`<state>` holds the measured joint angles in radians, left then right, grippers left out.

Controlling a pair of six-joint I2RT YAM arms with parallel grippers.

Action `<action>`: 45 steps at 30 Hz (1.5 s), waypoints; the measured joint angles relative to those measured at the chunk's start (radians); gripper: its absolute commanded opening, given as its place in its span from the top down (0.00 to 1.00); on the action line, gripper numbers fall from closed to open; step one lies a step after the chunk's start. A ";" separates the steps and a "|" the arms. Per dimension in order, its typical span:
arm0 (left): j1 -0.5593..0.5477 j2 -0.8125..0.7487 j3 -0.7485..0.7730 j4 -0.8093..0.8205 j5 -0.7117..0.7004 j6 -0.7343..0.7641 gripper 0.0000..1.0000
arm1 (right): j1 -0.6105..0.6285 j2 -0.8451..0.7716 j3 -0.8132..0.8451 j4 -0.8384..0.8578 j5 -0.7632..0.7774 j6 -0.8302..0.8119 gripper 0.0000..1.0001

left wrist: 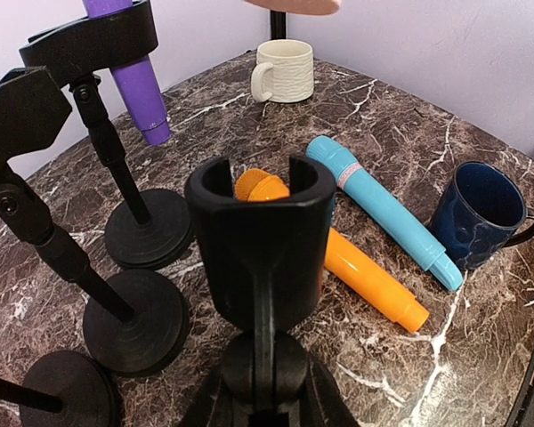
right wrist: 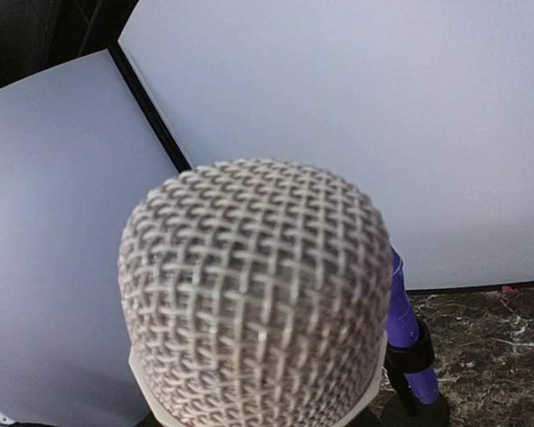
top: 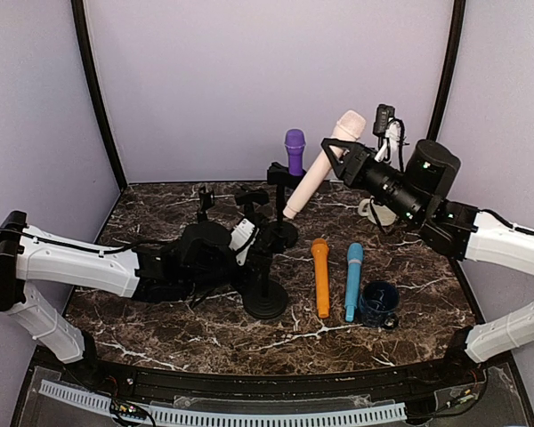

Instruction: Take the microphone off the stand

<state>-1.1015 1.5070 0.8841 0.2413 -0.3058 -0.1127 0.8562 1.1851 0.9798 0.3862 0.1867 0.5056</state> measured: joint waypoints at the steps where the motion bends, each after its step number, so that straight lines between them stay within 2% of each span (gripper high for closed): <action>1: 0.000 -0.002 0.000 -0.004 -0.001 -0.005 1.00 | -0.002 -0.006 0.000 -0.013 0.009 -0.006 1.00; 6: 0.045 -0.039 -0.027 -0.016 0.009 -0.031 1.00 | -0.038 -0.060 0.000 -0.122 0.039 -0.031 1.00; 11: 0.122 -0.093 -0.064 -0.045 -0.004 -0.034 1.00 | -0.137 -0.087 0.000 -0.273 0.031 -0.032 1.00; 16: 0.148 -0.121 -0.083 -0.062 -0.011 -0.032 1.00 | -0.247 -0.064 -0.001 -0.449 -0.060 -0.014 1.00; 20: 0.156 -0.117 -0.082 -0.054 -0.017 -0.031 1.00 | -0.281 0.002 0.000 -0.542 -0.154 -0.006 1.00; 24: 0.157 -0.100 -0.064 -0.052 -0.018 -0.031 0.72 | -0.282 0.096 0.000 -0.609 -0.230 0.002 1.00; 26: 0.157 -0.096 -0.056 -0.059 -0.019 -0.031 0.52 | -0.282 0.139 0.000 -0.642 -0.249 0.008 1.00; 30: 0.167 -0.091 -0.055 -0.127 -0.025 -0.032 0.30 | -0.282 0.189 0.000 -0.687 -0.265 0.029 1.00; 34: 0.175 -0.102 -0.059 -0.182 -0.015 -0.041 0.23 | -0.282 0.222 -0.001 -0.687 -0.269 0.055 0.97; 42: 0.176 -0.238 -0.066 -0.225 0.024 -0.060 0.19 | -0.282 0.346 -0.022 -0.645 -0.277 0.105 0.89; 45: 0.176 -0.295 -0.066 -0.236 0.029 -0.065 0.18 | -0.282 0.384 -0.022 -0.635 -0.277 0.117 0.81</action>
<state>-0.9257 1.2118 0.8185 0.0055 -0.2771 -0.1780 0.5747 1.5692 0.9581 -0.2485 -0.0906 0.6228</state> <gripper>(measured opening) 0.812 0.351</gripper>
